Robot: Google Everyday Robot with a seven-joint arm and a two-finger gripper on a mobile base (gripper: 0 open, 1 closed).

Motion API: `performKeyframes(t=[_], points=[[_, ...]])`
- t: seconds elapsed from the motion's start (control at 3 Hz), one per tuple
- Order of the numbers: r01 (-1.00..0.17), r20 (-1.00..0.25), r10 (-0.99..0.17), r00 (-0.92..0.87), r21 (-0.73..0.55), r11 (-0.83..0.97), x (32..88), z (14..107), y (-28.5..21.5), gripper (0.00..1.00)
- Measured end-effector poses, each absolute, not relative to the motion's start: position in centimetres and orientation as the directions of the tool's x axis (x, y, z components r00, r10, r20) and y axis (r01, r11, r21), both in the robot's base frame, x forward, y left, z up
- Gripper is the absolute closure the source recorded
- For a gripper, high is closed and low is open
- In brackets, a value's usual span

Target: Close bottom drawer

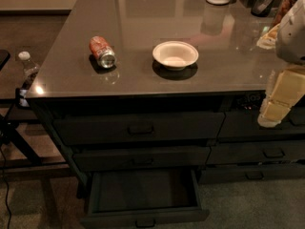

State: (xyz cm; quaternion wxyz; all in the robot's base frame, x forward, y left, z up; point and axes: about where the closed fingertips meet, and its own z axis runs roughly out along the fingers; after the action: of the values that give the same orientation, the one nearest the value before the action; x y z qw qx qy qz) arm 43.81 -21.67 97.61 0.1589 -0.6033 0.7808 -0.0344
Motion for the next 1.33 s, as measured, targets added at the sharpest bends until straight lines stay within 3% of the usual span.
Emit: performKeyframes(t=[0.33,1.33], points=[[-0.931,-0.207,-0.953,-0.222,-0.245,0.270,43.81,97.62,-21.67,0.00],[-0.931,-0.207,-0.953,-0.221,-0.246,0.270,43.81,97.62,-21.66,0.65]])
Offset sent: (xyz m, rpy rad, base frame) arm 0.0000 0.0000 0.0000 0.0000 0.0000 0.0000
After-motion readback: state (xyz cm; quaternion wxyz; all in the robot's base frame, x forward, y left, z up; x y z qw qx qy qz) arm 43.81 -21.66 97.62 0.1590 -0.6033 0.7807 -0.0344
